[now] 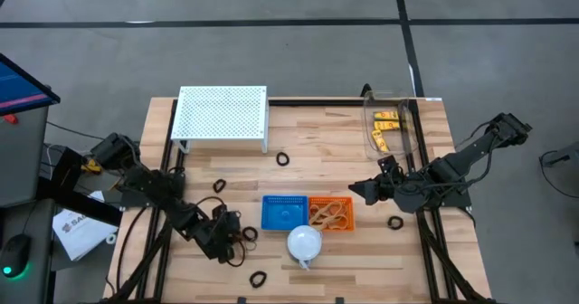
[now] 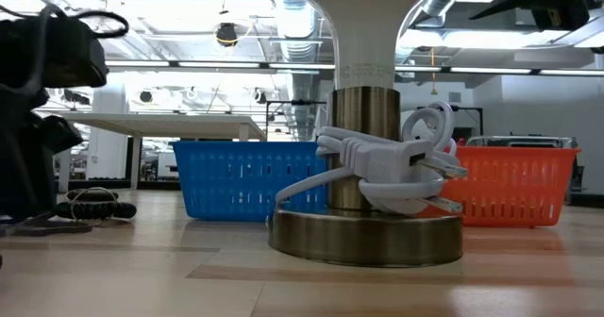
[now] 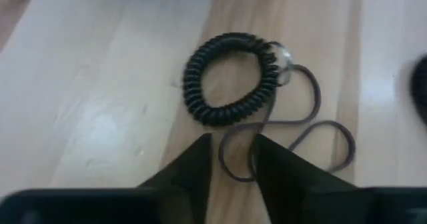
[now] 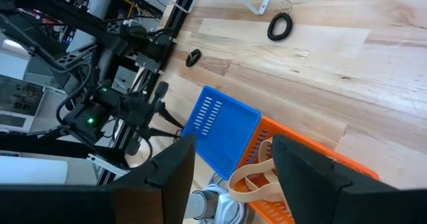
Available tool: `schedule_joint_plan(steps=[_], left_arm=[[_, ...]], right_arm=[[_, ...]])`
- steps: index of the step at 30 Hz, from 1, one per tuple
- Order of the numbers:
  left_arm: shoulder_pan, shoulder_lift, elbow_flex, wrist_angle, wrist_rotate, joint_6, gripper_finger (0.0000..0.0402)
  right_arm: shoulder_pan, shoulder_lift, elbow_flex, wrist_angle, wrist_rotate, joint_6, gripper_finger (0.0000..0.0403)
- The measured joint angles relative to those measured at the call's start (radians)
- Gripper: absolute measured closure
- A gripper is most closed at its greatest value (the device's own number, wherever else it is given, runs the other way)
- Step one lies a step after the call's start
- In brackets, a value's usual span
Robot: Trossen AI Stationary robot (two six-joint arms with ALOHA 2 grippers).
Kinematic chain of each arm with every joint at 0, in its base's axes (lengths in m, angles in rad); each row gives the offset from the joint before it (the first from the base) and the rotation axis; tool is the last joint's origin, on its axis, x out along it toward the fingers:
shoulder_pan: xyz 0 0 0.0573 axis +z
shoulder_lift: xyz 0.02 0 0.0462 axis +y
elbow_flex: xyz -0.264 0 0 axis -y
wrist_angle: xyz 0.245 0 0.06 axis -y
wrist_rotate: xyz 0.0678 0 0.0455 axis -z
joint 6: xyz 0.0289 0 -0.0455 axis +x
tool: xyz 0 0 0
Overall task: Pick & Place Office Desk Supplies
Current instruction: Put the black rubber band into the orange basket
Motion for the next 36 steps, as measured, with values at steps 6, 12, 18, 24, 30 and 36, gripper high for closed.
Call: schedule_joint_plan(steps=[6,12,18,24,30,36], left_arm=[[-0.003,-0.001,0.0,-0.038,0.029,-0.057,0.0393],[0.0,-0.064,-0.002,-0.094,0.131,-0.065,0.0399],[0.006,-0.226,-0.01,-0.28,0.152,-0.068,0.04],[0.075,-0.433,-0.008,-0.461,0.021,-0.062,0.0401],[0.254,-0.655,-0.007,-0.424,-0.062,0.111,0.0401],[0.493,-0.804,-0.006,-0.196,-0.035,0.361,0.0401]], right_arm=[[0.0,0.0,0.0,0.009,0.001,0.0,0.0207],[0.0,0.0,0.0,0.013,0.009,-0.009,0.0207],[-0.001,0.0,0.0,0.032,0.05,-0.037,0.0207],[-0.026,0.0,0.0,0.079,0.056,-0.136,0.0207],[-0.079,0.0,0.0,0.154,0.055,-0.27,0.0207],[-0.14,0.0,0.0,0.256,0.034,-0.422,0.0207]])
